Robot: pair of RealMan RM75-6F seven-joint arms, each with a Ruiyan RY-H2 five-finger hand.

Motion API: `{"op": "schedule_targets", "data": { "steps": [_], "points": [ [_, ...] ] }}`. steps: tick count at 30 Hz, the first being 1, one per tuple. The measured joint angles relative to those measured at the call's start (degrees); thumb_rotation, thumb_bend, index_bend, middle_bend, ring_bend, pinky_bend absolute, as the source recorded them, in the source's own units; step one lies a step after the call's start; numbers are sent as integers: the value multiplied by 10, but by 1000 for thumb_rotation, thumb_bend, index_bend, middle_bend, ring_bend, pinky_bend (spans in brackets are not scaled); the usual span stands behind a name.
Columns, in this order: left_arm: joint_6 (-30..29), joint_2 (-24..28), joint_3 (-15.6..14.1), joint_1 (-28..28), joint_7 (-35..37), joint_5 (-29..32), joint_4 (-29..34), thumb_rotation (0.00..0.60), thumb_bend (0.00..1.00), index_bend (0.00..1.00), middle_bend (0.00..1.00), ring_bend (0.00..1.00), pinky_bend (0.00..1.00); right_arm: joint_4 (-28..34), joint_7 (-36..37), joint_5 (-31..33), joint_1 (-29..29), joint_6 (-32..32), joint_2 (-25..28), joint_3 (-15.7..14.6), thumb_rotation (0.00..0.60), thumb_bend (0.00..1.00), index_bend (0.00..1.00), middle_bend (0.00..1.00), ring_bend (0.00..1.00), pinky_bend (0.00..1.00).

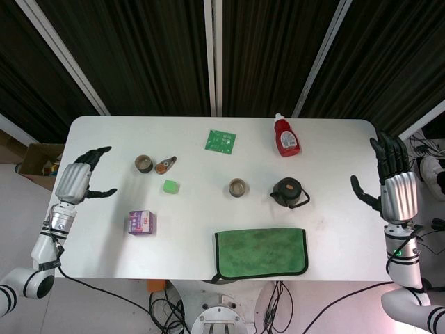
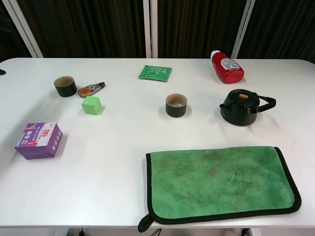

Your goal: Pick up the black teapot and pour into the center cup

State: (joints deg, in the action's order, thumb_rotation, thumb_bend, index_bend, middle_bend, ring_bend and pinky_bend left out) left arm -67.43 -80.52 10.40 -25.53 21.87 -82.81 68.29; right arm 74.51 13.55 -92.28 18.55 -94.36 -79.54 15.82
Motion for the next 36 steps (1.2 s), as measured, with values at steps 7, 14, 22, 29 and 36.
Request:
{"op": "schedule_targets", "data": {
  "steps": [7, 14, 22, 29, 36],
  "points": [
    [-9, 5, -4, -1, -3, -1, 5, 600, 0, 131, 165, 153, 241, -4, 4, -1, 2, -8, 1, -6, 600, 303, 0, 0, 0, 0],
    [-16, 10, -9, -2, -26, -2, 12, 600, 0, 131, 168, 154, 240, 10, -6, -5, 3, -2, 17, -16, 600, 304, 0, 0, 0, 0],
    [-31, 25, -16, 7, -82, 2, 31, 600, 0, 131, 168, 153, 240, 45, -57, -5, 8, 54, 46, -42, 600, 305, 0, 0, 0, 0],
    [-46, 45, -20, 15, -115, 3, 58, 600, 0, 129, 168, 153, 240, 118, -182, -1, 21, 157, 101, -79, 600, 196, 0, 0, 0, 0],
    [-56, 50, -26, 21, -141, 2, 70, 600, 0, 127, 168, 153, 239, 170, -328, 45, 50, 280, 121, -101, 600, 165, 0, 0, 0, 0]
  ]
}}
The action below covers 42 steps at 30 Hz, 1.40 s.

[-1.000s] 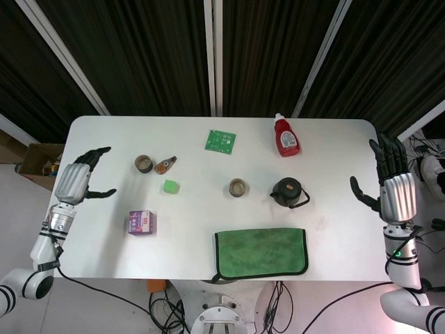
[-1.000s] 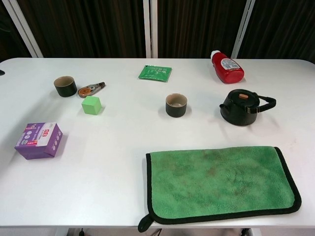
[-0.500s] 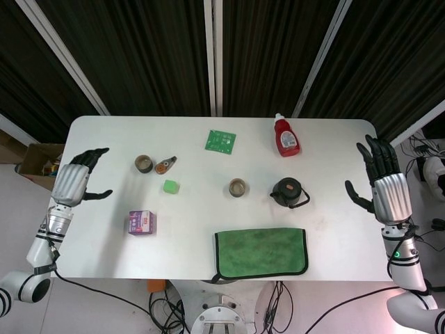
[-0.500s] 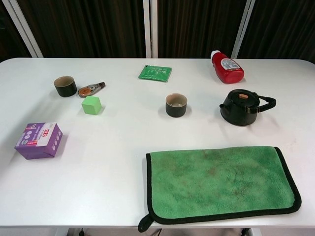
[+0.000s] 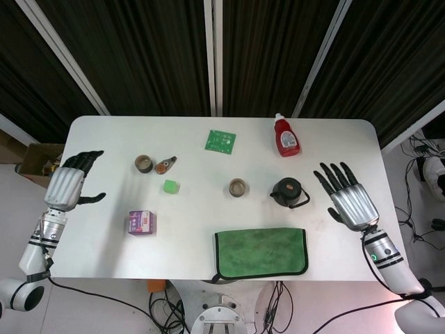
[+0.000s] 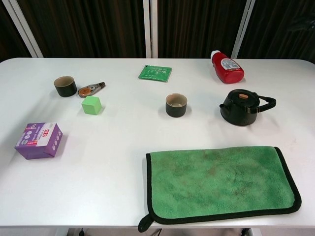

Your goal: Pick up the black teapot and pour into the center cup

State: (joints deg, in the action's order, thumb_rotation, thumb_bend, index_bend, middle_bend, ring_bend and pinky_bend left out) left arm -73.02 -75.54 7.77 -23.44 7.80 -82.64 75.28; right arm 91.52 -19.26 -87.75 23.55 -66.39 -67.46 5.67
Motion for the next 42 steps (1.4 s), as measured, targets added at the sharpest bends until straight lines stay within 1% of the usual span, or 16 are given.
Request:
{"op": "schedule_targets", "data": {
  "steps": [2, 6, 10, 13, 17, 24, 30, 34, 37, 42],
  "points": [
    [-2, 0, 0, 1, 0, 0, 0, 600, 0, 127, 168, 153, 239, -1, -25, 22, 14, 28, -10, -1, 600, 146, 0, 0, 0, 0],
    [-3, -1, -1, 1, 1, -1, -1, 600, 0, 127, 168, 153, 239, -15, -43, 55, 36, 67, -42, 0, 600, 59, 0, 0, 0, 0],
    [-9, -2, -2, 1, 5, -8, -4, 600, 0, 127, 167, 153, 239, -45, -57, 81, 61, 103, -80, 3, 600, 52, 0, 0, 0, 0],
    [-14, -3, -3, 1, 7, -10, -6, 600, 0, 126, 168, 153, 239, -66, -74, 91, 76, 116, -104, 4, 600, 52, 0, 0, 0, 0],
    [-14, -4, -4, 0, 11, -12, -8, 600, 0, 127, 168, 153, 239, -92, -97, 100, 89, 123, -128, 5, 600, 53, 0, 0, 0, 0],
    [-11, -7, -5, -2, 18, -13, -16, 600, 0, 127, 168, 153, 239, -126, -102, 114, 106, 133, -160, 5, 600, 74, 0, 0, 0, 0],
    [-11, -9, -5, -3, 24, -13, -20, 600, 0, 127, 168, 153, 239, -154, -99, 109, 116, 128, -180, 5, 600, 99, 0, 0, 0, 0],
    [-12, -10, -6, -3, 27, -14, -23, 600, 0, 127, 168, 153, 239, -173, -98, 98, 122, 117, -193, 4, 600, 140, 0, 0, 0, 0],
    [-14, -10, -7, -3, 27, -15, -23, 600, 0, 127, 167, 153, 239, -178, -92, 94, 127, 113, -198, 4, 600, 173, 0, 0, 0, 0],
    [-13, -8, -7, -3, 25, -15, -21, 600, 0, 127, 167, 153, 239, -170, -92, 96, 134, 115, -190, 9, 600, 176, 0, 0, 0, 0]
  ]
}}
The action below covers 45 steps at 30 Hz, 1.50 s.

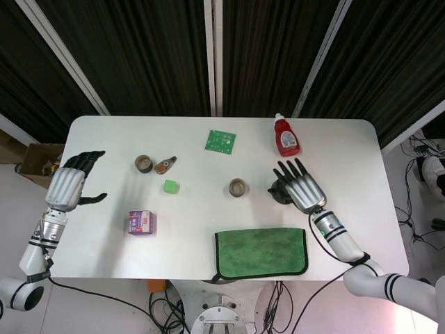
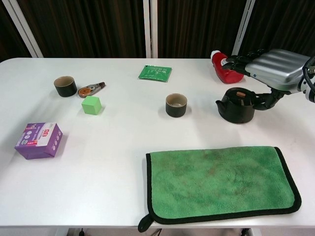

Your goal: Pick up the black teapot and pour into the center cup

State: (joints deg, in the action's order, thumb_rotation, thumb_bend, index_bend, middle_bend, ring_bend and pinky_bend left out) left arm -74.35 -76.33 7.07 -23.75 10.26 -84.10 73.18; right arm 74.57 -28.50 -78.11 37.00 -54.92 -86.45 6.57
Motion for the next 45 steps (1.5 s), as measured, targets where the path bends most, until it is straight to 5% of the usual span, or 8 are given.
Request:
{"op": "schedule_targets", "data": {
  "steps": [22, 37, 45],
  "points": [
    [42, 14, -5, -6, -8, 21, 14, 600, 0, 127, 168, 153, 239, -5, -42, 90, 78, 73, 18, 46, 600, 176, 0, 0, 0, 0],
    [73, 16, -8, -17, -12, 31, 19, 600, 0, 127, 168, 153, 239, -50, -25, 122, 115, 111, 5, 43, 600, 146, 0, 0, 0, 0],
    [75, 13, -11, -17, -10, 31, 18, 600, 0, 127, 167, 153, 239, -23, -19, 119, 113, 104, 25, 33, 600, 150, 0, 0, 0, 0]
  ]
}}
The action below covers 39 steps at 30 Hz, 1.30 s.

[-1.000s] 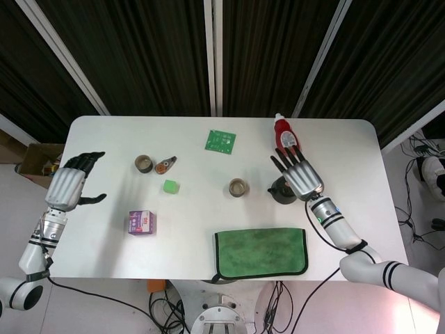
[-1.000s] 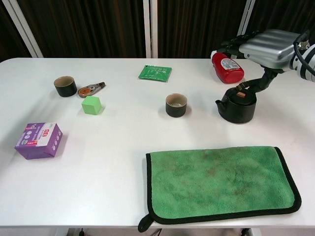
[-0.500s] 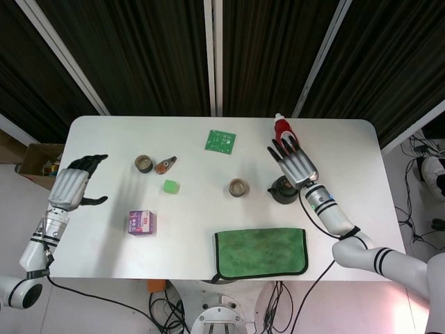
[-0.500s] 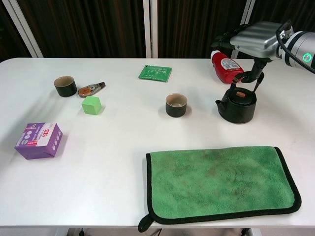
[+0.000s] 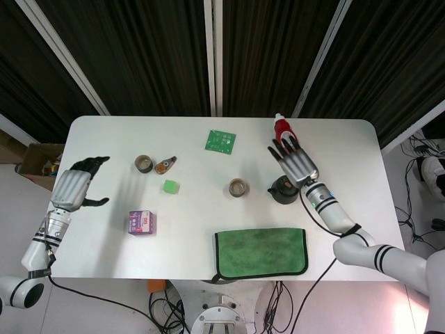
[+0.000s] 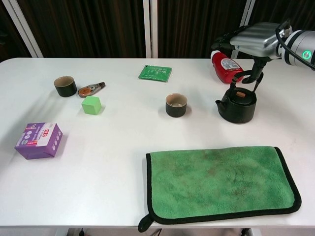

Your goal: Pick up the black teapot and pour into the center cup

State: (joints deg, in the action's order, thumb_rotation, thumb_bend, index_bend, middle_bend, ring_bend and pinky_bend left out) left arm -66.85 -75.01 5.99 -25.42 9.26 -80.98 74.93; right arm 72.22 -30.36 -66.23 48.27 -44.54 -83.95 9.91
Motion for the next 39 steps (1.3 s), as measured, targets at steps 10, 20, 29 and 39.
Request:
{"op": "schedule_targets", "data": {
  "steps": [10, 20, 29, 39],
  "points": [
    [0, 1, -2, -1, 0, -5, 4, 600, 0, 127, 168, 153, 239, 149, -38, 85, 13, 53, 129, -20, 554, 283, 0, 0, 0, 0],
    [-8, 3, 0, 1, -3, -4, 6, 600, 0, 127, 168, 153, 239, 189, 23, 170, 53, 114, 175, -18, 273, 301, 0, 106, 3, 0],
    [-7, 4, -1, 2, 5, -4, 3, 600, 0, 127, 168, 153, 240, 135, 111, 148, 63, 153, 144, -17, 269, 247, 55, 191, 76, 0],
    [-3, 2, -2, 1, 12, -4, -3, 600, 0, 129, 168, 153, 250, 107, 159, 127, 71, 167, 125, -30, 268, 287, 171, 261, 187, 0]
  ]
}}
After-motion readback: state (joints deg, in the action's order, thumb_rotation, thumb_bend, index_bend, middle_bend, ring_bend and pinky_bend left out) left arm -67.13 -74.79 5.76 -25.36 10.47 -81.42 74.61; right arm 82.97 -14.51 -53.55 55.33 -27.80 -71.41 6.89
